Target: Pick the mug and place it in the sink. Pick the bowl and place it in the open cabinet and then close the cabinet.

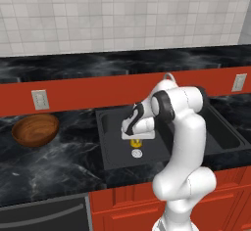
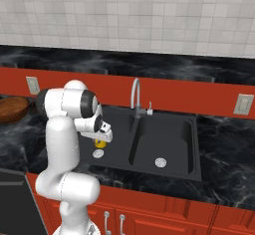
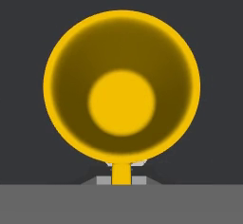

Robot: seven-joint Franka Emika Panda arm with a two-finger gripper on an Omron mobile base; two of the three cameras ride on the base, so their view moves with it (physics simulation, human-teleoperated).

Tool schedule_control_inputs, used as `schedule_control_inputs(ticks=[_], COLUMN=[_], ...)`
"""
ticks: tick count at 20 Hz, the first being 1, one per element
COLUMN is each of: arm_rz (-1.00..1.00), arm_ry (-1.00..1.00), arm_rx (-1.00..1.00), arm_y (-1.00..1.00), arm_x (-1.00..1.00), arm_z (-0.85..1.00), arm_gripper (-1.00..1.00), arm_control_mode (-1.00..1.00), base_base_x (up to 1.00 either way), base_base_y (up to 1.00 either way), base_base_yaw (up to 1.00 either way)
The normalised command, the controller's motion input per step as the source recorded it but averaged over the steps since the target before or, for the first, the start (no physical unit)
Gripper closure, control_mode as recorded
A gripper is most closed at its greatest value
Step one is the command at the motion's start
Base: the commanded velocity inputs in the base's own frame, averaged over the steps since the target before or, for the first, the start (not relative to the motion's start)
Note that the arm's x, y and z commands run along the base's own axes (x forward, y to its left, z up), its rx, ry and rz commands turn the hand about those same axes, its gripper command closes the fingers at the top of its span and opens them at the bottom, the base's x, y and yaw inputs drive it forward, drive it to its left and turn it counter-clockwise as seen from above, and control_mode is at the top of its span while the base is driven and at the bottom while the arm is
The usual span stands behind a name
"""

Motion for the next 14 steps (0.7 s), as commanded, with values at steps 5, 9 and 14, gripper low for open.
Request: schedule_control_inputs(ticks=[5, 9, 14], arm_rz=[0.00, 0.00, 0.00], arm_ry=[0.00, 0.00, 0.00], arm_rx=[0.00, 0.00, 0.00], arm_y=[0.00, 0.00, 0.00], arm_x=[0.38, 0.40, 0.39], arm_z=[-0.29, -0.35, -0.30], arm_gripper=[1.00, 1.00, 1.00], arm_control_mode=[-1.00, -1.00, -1.00], base_base_x=[0.00, 0.00, 0.00], base_base_y=[0.00, 0.00, 0.00], base_base_yaw=[0.00, 0.00, 0.00])
